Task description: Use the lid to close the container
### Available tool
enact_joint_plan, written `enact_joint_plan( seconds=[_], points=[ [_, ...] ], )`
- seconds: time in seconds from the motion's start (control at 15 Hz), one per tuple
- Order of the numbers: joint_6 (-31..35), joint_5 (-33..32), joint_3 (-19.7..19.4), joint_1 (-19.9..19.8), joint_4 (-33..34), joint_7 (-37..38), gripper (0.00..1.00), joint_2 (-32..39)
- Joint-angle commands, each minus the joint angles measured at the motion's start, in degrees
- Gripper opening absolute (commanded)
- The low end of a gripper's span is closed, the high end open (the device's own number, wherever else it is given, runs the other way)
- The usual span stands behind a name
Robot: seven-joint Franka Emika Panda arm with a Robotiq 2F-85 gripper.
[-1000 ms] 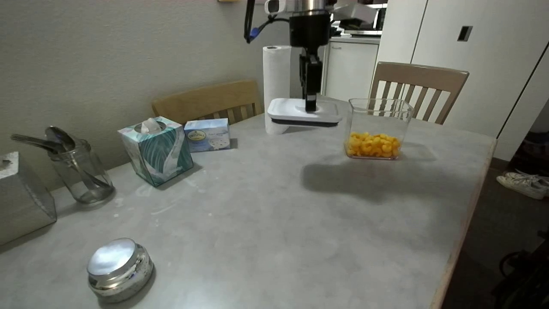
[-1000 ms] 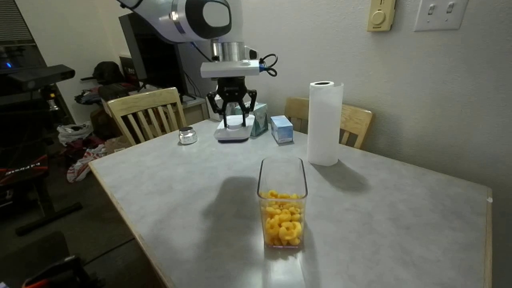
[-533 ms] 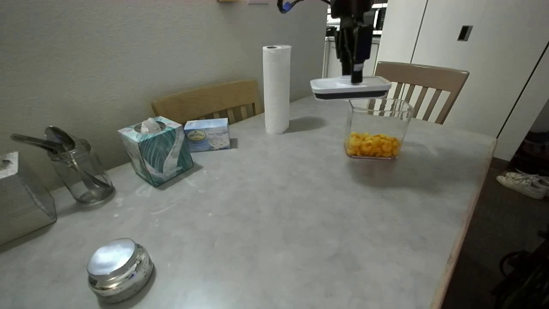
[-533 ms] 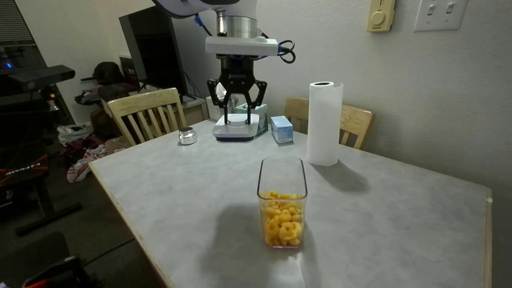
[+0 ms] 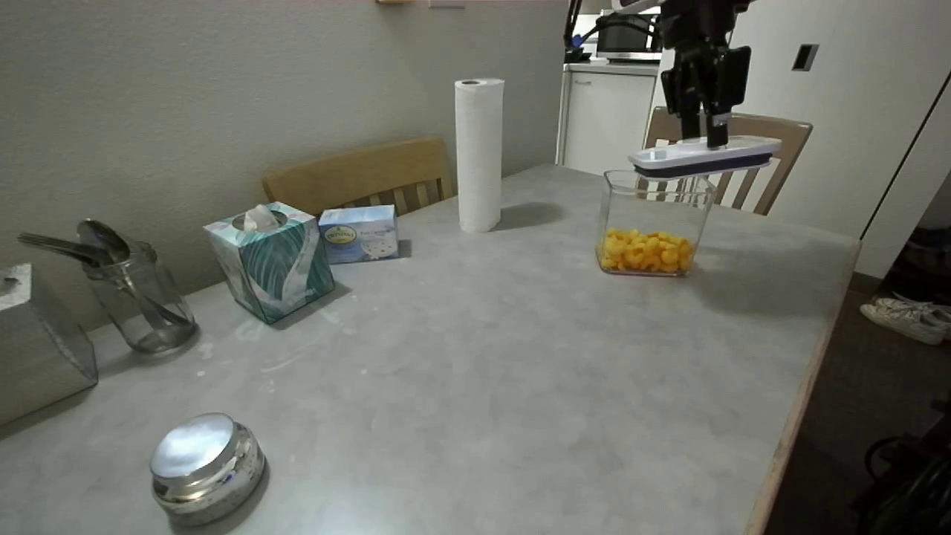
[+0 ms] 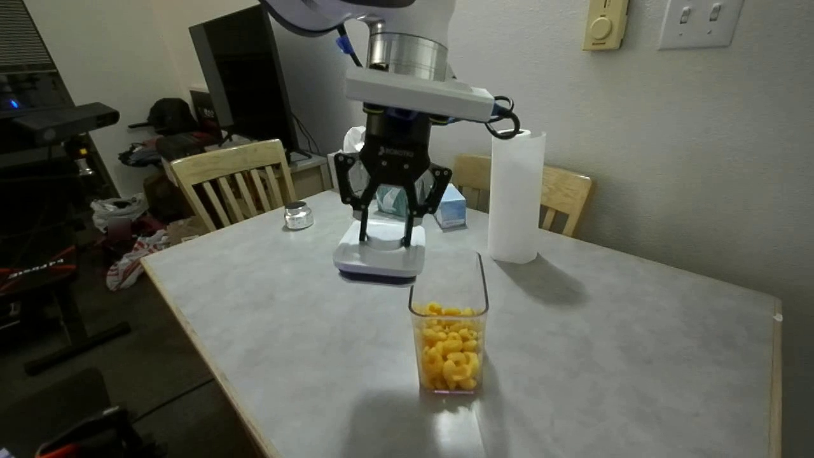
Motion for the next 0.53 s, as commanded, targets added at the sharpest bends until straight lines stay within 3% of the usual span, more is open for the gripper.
enact_joint_plan(
  seconds=[0.0, 0.47],
  points=[
    [4.9, -0.7, -1.6, -1.2, -2.5, -2.3, 0.29, -1.0],
    [21.0, -2.4, -2.3, -0.6, -2.8, -0.2, 0.29, 2.7]
  ],
)
